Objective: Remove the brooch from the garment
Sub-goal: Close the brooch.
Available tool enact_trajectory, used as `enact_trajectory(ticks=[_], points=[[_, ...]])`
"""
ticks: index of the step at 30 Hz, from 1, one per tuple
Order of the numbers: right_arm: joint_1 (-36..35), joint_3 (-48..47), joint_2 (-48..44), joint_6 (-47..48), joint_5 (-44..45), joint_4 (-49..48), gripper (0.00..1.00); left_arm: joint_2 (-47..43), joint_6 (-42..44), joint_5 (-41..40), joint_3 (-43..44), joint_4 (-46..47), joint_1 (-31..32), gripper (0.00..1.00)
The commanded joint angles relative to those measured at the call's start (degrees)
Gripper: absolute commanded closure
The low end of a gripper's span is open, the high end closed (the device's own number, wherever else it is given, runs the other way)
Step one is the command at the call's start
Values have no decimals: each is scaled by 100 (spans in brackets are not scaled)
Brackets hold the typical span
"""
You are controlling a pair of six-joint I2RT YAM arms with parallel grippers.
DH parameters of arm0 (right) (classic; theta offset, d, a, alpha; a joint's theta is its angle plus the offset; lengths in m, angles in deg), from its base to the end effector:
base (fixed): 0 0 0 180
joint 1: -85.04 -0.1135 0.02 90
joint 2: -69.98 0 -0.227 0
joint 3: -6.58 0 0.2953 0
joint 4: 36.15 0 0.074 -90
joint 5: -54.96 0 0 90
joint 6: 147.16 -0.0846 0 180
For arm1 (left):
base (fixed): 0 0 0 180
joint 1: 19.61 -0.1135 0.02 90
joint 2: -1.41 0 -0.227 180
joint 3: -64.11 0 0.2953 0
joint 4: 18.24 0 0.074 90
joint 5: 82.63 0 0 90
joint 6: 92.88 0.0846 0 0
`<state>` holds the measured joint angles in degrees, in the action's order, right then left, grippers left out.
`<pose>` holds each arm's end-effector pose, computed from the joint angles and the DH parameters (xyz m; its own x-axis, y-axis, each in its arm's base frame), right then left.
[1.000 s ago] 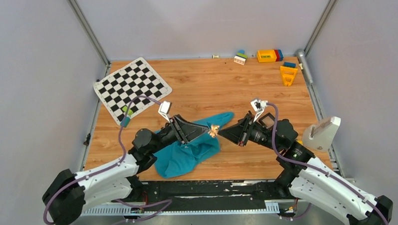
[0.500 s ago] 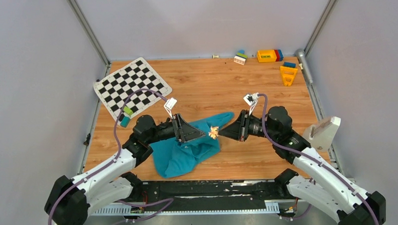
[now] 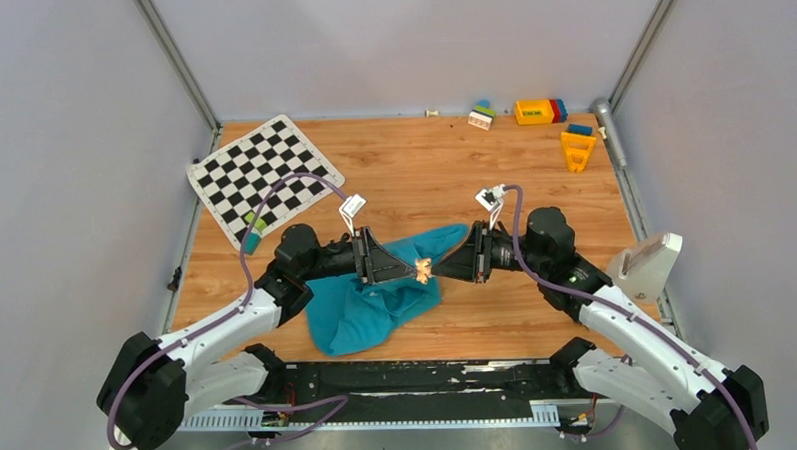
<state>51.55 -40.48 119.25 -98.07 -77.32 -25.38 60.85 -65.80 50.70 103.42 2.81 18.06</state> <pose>0.2188 0.2130 0.2435 -0.7670 0.0735 -0.6375 -0.5990 0.2741 0.7523 0.2157 -0.2399 0.2095 -0.8736 -0.1438 -0.4650 0.4609 0.0625 -0.8852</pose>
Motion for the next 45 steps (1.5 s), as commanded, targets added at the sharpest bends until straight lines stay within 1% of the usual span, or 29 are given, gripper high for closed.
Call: enact_trajectory(ticks=[1,7,9,10,12,13,15,16,17,18,20,21,25,29,32,35,37,40,45], points=[[27,-211,16,-116,-191,-471,100,111,-69,205,220,418,-32,51],[28,-187,97,-165,-291,-572,100,260,-99,228,256,544,1,56],[28,-170,136,-186,-338,-606,100,328,-105,224,286,564,28,60],[32,-167,155,-189,-360,-615,100,352,-106,210,311,568,34,66],[27,-154,182,-182,-400,-617,100,421,-102,189,353,583,71,73],[27,-146,189,-181,-412,-617,100,466,-101,187,366,612,93,74],[28,-128,180,-173,-409,-609,100,516,-93,218,407,645,118,83],[32,-119,171,-160,-412,-602,100,549,-79,223,423,657,131,92],[28,-111,158,-144,-400,-585,100,559,-76,220,427,666,133,96],[27,-102,141,-129,-385,-563,94,553,-57,216,419,663,135,100],[27,-49,79,-103,-335,-538,78,495,-33,153,373,649,135,100],[27,6,10,-102,-272,-542,75,466,-26,51,345,644,135,100],[27,322,-350,-207,-112,-856,73,308,-135,-171,137,844,137,100],[27,669,-610,-396,-192,-1431,66,346,-483,-195,2,1379,135,100],[28,781,-700,-451,-207,-1704,57,401,-617,-206,-35,1634,158,100],[26,718,-617,-433,-189,-1668,45,449,-625,-233,-44,1705,220,100],[23,649,-522,-403,-171,-1597,41,491,-634,-237,-39,1781,274,100],[27,582,-411,-431,-184,-1632,40,570,-636,-237,-13,1865,343,100],[27,501,-315,-467,-193,-1688,47,656,-590,-235,53,1916,457,100]])
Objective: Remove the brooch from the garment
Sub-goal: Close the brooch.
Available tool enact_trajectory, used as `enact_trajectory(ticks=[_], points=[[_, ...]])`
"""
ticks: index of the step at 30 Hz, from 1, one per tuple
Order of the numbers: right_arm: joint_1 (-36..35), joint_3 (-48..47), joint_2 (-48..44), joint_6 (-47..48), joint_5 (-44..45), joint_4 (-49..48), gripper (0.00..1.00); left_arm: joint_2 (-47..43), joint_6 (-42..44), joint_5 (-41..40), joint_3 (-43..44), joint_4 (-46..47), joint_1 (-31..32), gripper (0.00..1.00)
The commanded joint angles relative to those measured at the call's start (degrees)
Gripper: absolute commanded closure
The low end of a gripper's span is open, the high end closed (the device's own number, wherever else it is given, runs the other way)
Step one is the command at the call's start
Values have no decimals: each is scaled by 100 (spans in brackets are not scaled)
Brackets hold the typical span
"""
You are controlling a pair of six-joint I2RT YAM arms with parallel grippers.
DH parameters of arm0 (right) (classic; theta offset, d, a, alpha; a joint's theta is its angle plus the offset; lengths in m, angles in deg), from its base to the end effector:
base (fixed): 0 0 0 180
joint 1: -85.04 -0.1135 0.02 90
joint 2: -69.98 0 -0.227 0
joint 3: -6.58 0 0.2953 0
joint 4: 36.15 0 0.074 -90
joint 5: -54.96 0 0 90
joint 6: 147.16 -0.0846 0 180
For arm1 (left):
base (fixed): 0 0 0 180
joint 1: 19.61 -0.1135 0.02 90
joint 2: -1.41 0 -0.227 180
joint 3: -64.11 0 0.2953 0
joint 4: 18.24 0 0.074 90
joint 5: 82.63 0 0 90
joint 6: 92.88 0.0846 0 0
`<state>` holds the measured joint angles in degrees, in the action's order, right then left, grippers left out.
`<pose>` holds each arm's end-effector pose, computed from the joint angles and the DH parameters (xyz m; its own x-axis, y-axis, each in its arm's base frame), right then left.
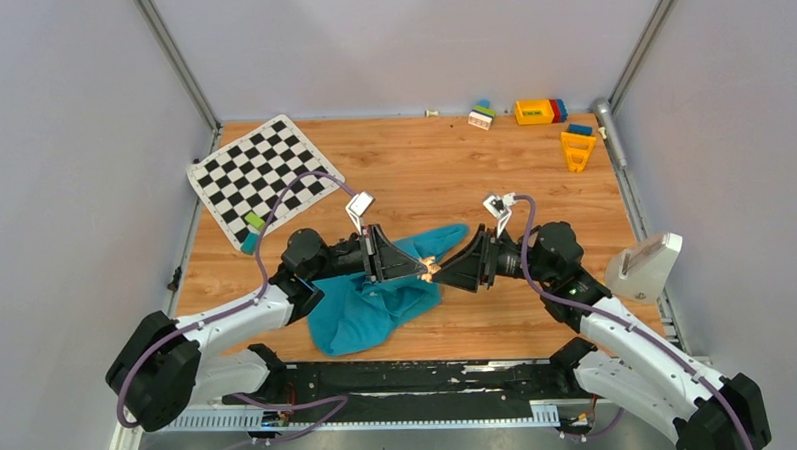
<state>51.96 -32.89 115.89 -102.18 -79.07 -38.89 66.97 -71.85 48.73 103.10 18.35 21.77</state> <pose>0.2109 0.2076 0.2347 -0.7269 0.1335 -0.6737 -0.6499 0.1832 0.7376 0.2074 -0.2572 0.2120 -0.8720 -0.1654 -0.4607 0.4751 -0.0596 -0.8779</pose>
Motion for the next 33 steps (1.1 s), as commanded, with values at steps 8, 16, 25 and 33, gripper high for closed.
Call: enact_trajectory(ticks=[8,16,25,33], points=[[-14,-251,39,-104,-10,-365,58,99,74,-27,149,368,174,100],[-14,-260,78,-132,-90,-365,60,111,135,-15,183,369,229,100],[-14,-222,-82,-62,-171,-331,50,80,70,-102,183,346,230,100],[-14,-193,-174,-21,-191,-373,46,127,58,-92,231,345,230,100]])
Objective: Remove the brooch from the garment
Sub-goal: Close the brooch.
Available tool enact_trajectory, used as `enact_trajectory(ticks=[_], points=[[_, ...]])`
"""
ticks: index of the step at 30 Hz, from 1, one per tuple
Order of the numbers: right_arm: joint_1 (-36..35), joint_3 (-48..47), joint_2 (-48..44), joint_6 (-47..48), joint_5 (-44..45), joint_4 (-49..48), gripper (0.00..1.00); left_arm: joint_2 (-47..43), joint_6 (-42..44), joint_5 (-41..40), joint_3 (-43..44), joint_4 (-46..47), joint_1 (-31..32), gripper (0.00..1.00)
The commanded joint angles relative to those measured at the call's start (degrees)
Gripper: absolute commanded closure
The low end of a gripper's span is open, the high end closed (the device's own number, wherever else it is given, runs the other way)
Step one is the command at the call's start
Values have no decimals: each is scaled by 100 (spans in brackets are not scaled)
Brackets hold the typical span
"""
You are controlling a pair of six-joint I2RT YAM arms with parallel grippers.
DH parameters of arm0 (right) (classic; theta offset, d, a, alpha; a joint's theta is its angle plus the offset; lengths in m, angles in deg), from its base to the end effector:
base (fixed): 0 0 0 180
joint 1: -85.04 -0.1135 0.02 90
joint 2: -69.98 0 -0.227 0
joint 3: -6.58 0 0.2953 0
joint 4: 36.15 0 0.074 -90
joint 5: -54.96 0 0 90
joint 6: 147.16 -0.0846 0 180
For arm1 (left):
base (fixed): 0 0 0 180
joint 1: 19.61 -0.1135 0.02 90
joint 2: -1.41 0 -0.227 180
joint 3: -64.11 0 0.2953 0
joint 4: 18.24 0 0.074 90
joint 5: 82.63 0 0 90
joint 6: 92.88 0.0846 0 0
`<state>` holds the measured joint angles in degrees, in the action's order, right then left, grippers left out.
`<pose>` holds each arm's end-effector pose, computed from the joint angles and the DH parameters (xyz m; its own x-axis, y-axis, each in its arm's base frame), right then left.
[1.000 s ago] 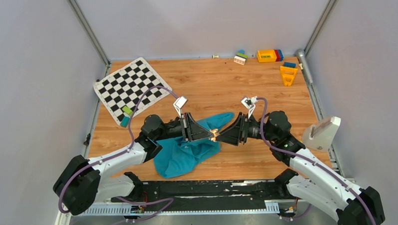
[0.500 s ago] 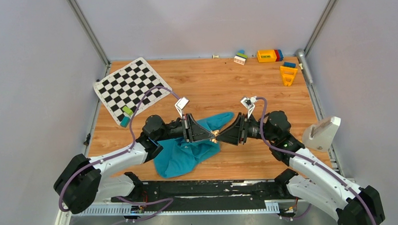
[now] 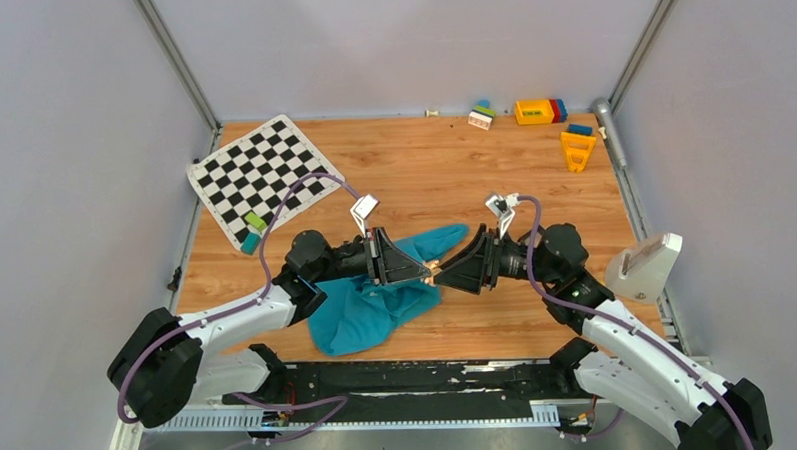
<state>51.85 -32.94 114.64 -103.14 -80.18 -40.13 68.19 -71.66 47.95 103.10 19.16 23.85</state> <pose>0.2068 0.2069 0.2439 -0.7159 0.1378 -0.6844 -0.6683 0.1486 0.7289 0.2003 -0.2656 0.2075 -0.8771 -0.1442 -0.4581 0.4706 -0.0672 -0.8798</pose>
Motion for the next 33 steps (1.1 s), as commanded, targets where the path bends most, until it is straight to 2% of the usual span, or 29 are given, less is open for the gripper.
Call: enact_trajectory(ticks=[1,12,23,28,33], points=[[-3,-213,-21,82,-83,-220,47,7,50,-1,245,264,22,100],[-12,-405,137,204,25,139,50,60,80,15,281,265,30,100],[-18,-495,236,317,432,721,63,42,130,13,300,264,39,100],[-18,-461,260,221,604,831,73,16,168,-2,290,253,40,100],[-21,-440,272,188,737,937,68,-36,241,-56,272,213,48,100]])
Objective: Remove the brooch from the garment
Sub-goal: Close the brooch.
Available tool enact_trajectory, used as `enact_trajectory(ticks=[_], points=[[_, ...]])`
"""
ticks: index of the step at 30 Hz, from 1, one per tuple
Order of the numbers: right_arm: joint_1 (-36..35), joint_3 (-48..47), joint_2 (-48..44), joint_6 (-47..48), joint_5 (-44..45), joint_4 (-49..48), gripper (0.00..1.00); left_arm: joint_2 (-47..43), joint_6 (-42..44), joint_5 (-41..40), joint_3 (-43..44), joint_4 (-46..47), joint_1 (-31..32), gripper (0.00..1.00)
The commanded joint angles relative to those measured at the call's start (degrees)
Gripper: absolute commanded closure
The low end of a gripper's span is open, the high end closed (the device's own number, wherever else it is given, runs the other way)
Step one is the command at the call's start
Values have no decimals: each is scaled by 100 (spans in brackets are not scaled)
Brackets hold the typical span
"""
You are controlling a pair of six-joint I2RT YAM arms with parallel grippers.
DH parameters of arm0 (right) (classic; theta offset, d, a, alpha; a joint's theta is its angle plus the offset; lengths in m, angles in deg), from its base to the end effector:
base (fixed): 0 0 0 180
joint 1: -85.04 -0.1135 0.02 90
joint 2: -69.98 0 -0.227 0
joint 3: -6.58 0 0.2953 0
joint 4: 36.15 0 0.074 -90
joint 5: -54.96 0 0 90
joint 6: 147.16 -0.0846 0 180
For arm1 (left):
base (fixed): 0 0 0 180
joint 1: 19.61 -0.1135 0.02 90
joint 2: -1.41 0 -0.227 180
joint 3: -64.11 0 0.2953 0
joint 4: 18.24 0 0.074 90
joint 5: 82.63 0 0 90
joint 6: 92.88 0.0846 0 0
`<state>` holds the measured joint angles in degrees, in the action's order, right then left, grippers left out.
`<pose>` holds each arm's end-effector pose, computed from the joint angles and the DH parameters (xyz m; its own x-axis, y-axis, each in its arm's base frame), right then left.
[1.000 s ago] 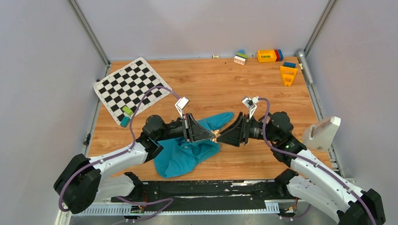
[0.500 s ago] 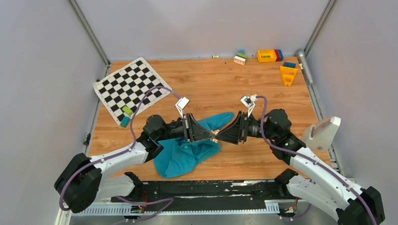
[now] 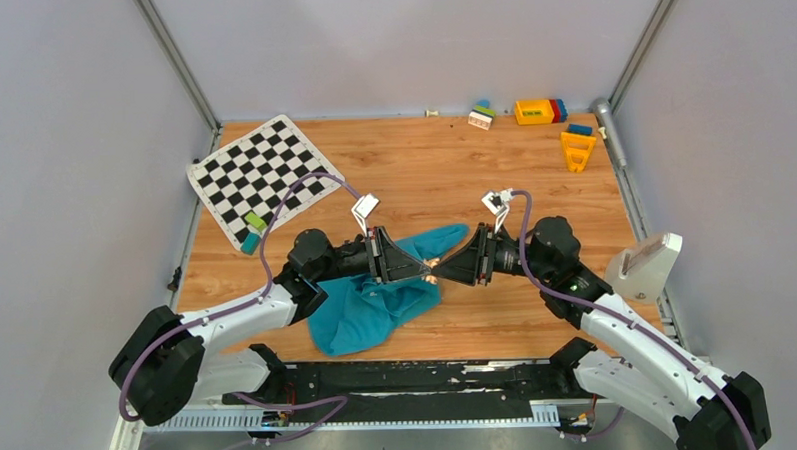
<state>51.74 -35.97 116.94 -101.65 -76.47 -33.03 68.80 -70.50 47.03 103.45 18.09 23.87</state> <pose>0.2164 0.2092 0.2387 -0.7508 0.1354 -0.6465 -0.6080 0.2405 0.7566 0.2030 -0.2670 0.2042 -0.8738 -0.1524 -0.4618 0.4728 -0.0444 -0.8800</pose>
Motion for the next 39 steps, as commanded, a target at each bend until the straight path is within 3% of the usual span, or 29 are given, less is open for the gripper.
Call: enact_trajectory(ticks=[1,20,32,39], points=[[-11,-133,41,37,409,266,66,-128,161,21,236,280,46,100],[-11,-160,83,2,627,491,73,-419,404,-119,226,18,72,100],[-1,-81,-33,-24,798,517,71,-493,395,-185,191,-5,72,100],[-1,-40,-250,14,824,535,51,-515,483,-228,174,-160,72,100]])
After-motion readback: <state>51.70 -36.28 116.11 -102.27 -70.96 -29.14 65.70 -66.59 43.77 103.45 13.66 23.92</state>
